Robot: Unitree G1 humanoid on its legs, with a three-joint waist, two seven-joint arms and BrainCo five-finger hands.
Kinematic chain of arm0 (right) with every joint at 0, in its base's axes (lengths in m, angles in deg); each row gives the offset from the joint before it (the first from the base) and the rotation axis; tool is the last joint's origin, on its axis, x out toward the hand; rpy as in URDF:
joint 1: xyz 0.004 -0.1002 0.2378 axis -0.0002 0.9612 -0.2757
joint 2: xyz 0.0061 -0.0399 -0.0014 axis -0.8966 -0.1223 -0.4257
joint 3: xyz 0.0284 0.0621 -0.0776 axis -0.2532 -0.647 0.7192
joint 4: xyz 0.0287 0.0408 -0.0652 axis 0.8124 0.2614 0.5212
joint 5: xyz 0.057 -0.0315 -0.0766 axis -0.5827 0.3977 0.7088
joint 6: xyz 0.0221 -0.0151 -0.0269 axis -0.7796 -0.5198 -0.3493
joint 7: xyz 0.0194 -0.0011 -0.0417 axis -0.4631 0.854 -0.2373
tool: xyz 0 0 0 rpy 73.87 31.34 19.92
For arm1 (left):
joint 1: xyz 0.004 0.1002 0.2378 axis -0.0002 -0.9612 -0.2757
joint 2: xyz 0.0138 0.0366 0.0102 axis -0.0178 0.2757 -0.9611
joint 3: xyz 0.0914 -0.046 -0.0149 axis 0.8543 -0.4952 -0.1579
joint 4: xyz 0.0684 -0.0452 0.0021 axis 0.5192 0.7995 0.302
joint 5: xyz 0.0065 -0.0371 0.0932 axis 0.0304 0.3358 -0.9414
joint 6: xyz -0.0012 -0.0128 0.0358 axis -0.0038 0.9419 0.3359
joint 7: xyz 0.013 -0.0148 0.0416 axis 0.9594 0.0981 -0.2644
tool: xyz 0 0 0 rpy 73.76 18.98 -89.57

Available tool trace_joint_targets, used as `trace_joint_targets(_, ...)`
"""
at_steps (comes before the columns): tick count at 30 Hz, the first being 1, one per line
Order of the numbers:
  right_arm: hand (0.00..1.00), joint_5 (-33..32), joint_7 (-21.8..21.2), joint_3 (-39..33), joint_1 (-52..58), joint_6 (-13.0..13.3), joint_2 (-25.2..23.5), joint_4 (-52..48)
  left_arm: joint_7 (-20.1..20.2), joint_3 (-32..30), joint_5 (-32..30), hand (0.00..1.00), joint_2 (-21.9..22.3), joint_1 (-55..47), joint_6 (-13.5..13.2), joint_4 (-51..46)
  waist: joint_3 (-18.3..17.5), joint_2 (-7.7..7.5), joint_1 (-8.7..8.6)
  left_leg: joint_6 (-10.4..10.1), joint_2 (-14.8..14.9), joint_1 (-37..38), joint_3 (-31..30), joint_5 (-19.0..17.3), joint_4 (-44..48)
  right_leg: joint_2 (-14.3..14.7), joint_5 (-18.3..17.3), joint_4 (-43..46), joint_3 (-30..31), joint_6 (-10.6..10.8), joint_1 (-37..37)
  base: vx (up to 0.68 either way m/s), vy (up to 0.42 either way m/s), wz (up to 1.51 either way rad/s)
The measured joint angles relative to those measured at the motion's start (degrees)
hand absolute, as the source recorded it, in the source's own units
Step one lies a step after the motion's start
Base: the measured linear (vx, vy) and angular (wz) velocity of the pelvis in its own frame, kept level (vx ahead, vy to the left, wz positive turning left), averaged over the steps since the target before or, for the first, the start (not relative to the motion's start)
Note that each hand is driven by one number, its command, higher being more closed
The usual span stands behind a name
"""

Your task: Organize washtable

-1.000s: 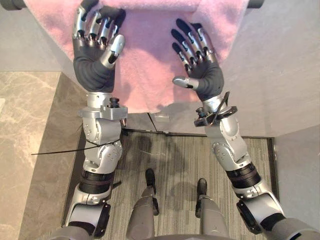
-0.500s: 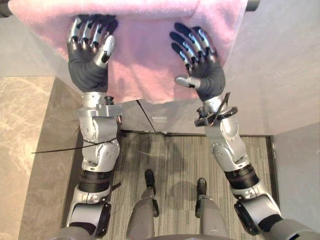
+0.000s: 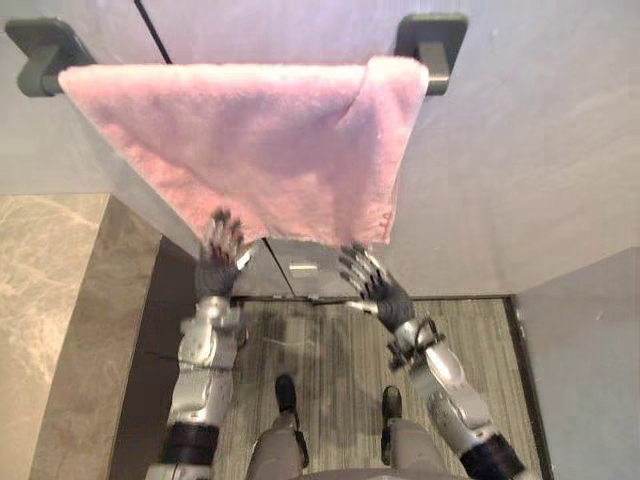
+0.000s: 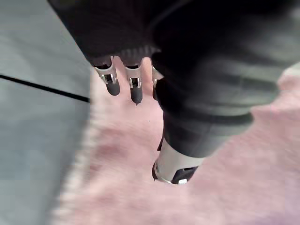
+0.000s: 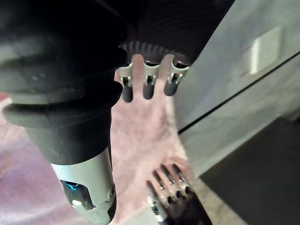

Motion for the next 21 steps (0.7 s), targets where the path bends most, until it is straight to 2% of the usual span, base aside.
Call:
trace_joint_targets(3, 0.0, 7.96, 1.01, -5.18, 3.32, -0.81, -0.01, 11.34, 1.49, 0.11, -5.83, 0.0, 1.67, -4.29, 1.51, 10.86, -1.89, -0.27, -0.43, -0.03, 0.07, -0.73, -1.63, -0.14, 1.49, -0.26, -1.57, 1.98, -2.52, -0.47, 0.66, -0.04, 0.002, 0.41)
trace_joint_targets(5, 0.0, 13.24, 2.72, -8.04, 4.72, -1.07, -0.33, 16.4, 1.37, -0.18, -9.13, 0.0, 2.57, -6.66, 2.42, 15.63, -3.01, 0.02, -0.78, -0.49, 0.24, -1.18, -2.76, -1.98, 1.51, -0.24, -1.96, 3.37, -3.56, -0.75, 0.39, -0.07, -0.002, 0.29)
trace_joint_targets(6, 0.0, 17.58, 4.75, -11.66, 5.65, -0.97, -3.04, 20.19, 1.1, -1.14, -11.93, 0.0, 2.76, -7.19, 3.03, 18.4, -3.6, -1.37, -1.06, 0.75, -0.46, -1.52, -1.47, -4.72, 5.38, -2.46, -1.4, 2.71, -4.24, -1.32, 0.34, -0.07, 0.032, 0.26)
trace_joint_targets(7, 0.0, 19.27, 5.82, -13.77, 5.74, -0.98, -4.29, 22.5, 1.02, -1.49, -13.08, 0.0, 3.21, -7.26, 3.28, 19.47, -3.62, -2.35, -0.94, 2.57, -0.4, -3.15, -1.28, -6.23, 13.68, -3.48, -1.29, 3.08, -4.03, -1.39, 0.41, -0.05, 0.04, 0.09)
trace_joint_targets(8, 0.0, 21.63, 8.02, -17.14, 6.24, -1.22, -4.82, 26.49, 0.84, -2.01, -14.93, 0.0, 4.75, -7.87, 3.35, 21.56, -3.73, -2.41, -0.96, 2.01, -0.36, -4.7, -2.4, -12.69, 29.31, -4.1, -1.16, 3.83, -3.76, -1.26, 1.18, -0.11, 0.068, -0.17)
trace_joint_targets(9, 0.0, 23.3, 9.82, -19.21, 7.76, -1.38, -4.71, 28.76, 0.29, -2.69, -16.48, 0.0, 5.72, -7.81, 3.28, 22.75, -4.36, -0.99, -1.05, -1.36, 0.51, -4.05, -5.49, -17.79, 38.06, -3.23, -0.98, 4.0, -3.48, -0.97, 1.79, -0.1, 0.053, -0.27)
trace_joint_targets(10, 0.0, 24.14, 10.72, -19.86, 8.41, -1.56, -4.36, 29.62, -0.31, -2.73, -17.01, 0.0, 6.23, -7.95, 3.3, 23.87, -5.13, 0.34, -1.13, -2.66, 1.14, -2.97, -6.85, -19.73, 39.84, -2.52, -0.83, 4.2, -3.04, -0.72, 1.7, -0.14, 0.211, -0.38)
trace_joint_targets(11, 0.0, 25.63, 12.38, -20.63, 8.76, -2.16, -3.98, 30.77, -1.43, -3.13, -18.08, 0.0, 7.11, -7.42, 3.36, 26.22, -5.8, 2.72, -1.79, -4.5, 1.83, -0.54, -9.01, -24.7, 38.11, -1.25, -0.43, 5.15, -1.87, -0.07, 1.08, -0.09, 0.204, -0.47)
trace_joint_targets(12, 0.0, 26.58, 12.78, -21.53, 7.9, -2.8, -3.94, 31.32, -2.35, -3.25, -19.53, 0.0, 7.21, -7.15, 3.4, 27.46, -5.96, 3.06, -2.73, -2.61, 1.58, -0.13, -8.14, -27.03, 34.72, -0.91, 0.42, 5.83, -0.56, 0.6, -0.74, -0.18, 0.29, -0.46)
trace_joint_targets(13, 0.0, 27.09, 13.38, -21.7, 7.46, -2.97, -4.16, 31.48, -2.57, -3.19, -20.35, 0.0, 6.86, -6.62, 3.43, 28.34, -6.32, 2.88, -3.13, -1.56, 0.79, 0.09, -7.28, -27.79, 32.48, -1.08, 1.27, 5.81, 0.42, 1.1, -2.21, -0.22, 0.193, -0.42)
trace_joint_targets(15, 0.0, 28.13, 14.11, -21.76, 5.98, -3.46, -5.6, 33.09, -3.33, -2.71, -22.54, 0.0, 4.63, -4.86, 3.54, 30.23, -4.66, -0.64, -2.68, 0.41, -1.66, -0.96, -5.18, -27.22, 31.13, -2.69, 4.34, 4.05, 3.33, 0.67, -4.78, -0.31, 0.172, -0.32)
trace_joint_targets(16, 0.0, 28.17, 14.25, -21.75, 5.99, -3.48, -6.03, 33.43, -3.73, -2.46, -23.38, 0.0, 3.81, -4.58, 3.5, 30.72, -4.53, -1.52, -2.67, 1.08, -2.73, -2.08, -4.77, -26.89, 31.62, -3.27, 5.32, 2.39, 3.35, 0.04, -4.77, -0.35, 0.137, -0.13)
trace_joint_targets(17, 0.0, 27.98, 14.98, -21.76, 6.21, -3.52, -6.46, 33.45, -3.88, -2.82, -24.13, 0.0, 3.2, -4.38, 3.64, 31.63, -4.73, -1.31, -2.74, 3.14, -2.53, -2.74, -4.2, -25.65, 30.51, -4.08, 4.24, 1.01, 2.3, 0.11, -4.38, -0.26, 0.091, -0.02)
trace_joint_targets(18, 0.0, 27.9, 15.01, -21.88, 6.05, -3.59, -6.18, 33.36, -3.99, -3.29, -24.55, 0.0, 3.73, -4.29, 3.62, 31.96, -4.27, -0.58, -2.55, 3.85, -2.16, -2.76, -3.57, -24.93, 29.96, -4.03, 2.83, 4.12, 2.11, -1.41, -5.37, -0.28, 0.108, -0.03)
trace_joint_targets(19, 0.0, 27.82, 15.08, -21.56, 6.02, -3.67, -5.54, 33.31, -5.07, -4.33, -24.91, 0.0, 3.65, -4.76, 3.77, 32.3, -4.05, -0.54, -2.36, 4.51, -2.02, -2.12, -2.93, -23.52, 29.13, -4.19, -0.28, 19.1, 2.05, -3.06, -7.65, -0.19, 0.084, -0.11)
trace_joint_targets(20, 0.0, 28.05, 15.1, -21.41, 6.06, -3.67, -5.85, 33.19, -5.27, -5.78, -24.47, 0.0, 3.8, -5.66, 3.72, 31.86, -4.16, -0.77, -2.04, 4.62, -2.09, -1.45, -2.52, -23.04, 28.97, -4.17, -3.05, 29.15, 1.86, -3.18, -7.28, -0.19, 0.084, -0.16)
trace_joint_targets(21, 0.0, 28.43, 15.08, -21.36, 6.05, -3.67, -5.83, 32.95, -5.48, -6.03, -24.48, 0.0, 3.75, -5.81, 3.72, 31.43, -4.26, -0.93, -1.65, 4.56, -2.11, -1.18, -2.07, -22.69, 28.87, -4.12, -4.23, 33.69, 1.99, -3.1, -6.98, -0.22, 0.024, -0.29)
